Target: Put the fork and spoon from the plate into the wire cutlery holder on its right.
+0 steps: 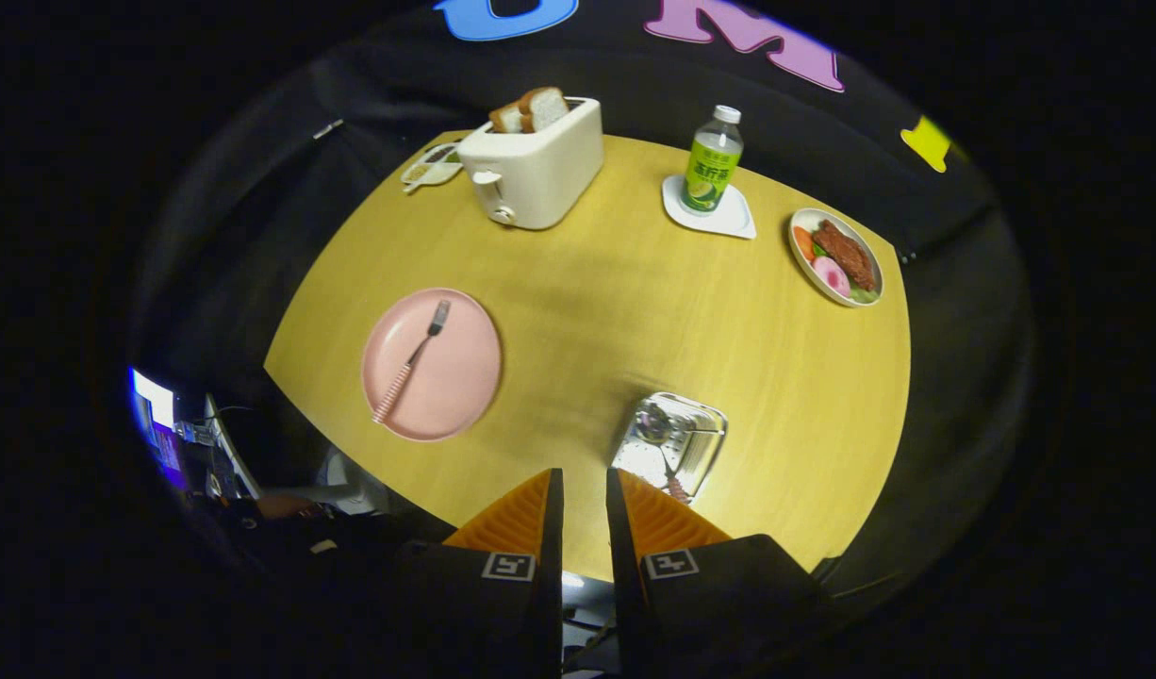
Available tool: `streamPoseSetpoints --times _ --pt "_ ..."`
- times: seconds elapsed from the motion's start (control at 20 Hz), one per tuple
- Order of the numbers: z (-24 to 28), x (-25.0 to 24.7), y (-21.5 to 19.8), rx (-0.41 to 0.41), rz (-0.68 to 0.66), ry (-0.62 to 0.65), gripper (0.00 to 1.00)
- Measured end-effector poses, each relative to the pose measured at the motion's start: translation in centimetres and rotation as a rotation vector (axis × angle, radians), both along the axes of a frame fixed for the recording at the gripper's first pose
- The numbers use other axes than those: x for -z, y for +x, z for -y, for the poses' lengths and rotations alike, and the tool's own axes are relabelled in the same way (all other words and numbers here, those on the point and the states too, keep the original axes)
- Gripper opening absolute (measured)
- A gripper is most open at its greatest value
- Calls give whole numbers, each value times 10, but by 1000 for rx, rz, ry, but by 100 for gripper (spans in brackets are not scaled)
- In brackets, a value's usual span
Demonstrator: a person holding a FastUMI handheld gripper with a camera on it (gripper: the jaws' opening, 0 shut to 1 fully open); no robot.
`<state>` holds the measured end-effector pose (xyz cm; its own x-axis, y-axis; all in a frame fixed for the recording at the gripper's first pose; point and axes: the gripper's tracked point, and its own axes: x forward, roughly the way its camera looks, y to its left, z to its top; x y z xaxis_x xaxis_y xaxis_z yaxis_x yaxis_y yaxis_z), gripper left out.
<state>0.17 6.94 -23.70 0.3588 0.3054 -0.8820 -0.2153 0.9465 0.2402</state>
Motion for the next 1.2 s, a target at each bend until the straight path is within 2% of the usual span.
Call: streamPoseSetpoints --times 0.2,0.55,0.7,0.95,1.2 --pt "-87 -4 2 -32 10 144 27" --pt "-189 32 -1 -72 -74 212 27" --pt "-212 54 1 -53 -123 203 27" --pt "-237 83 0 22 -224 216 28" --pt "-240 112 2 59 -275 163 37"
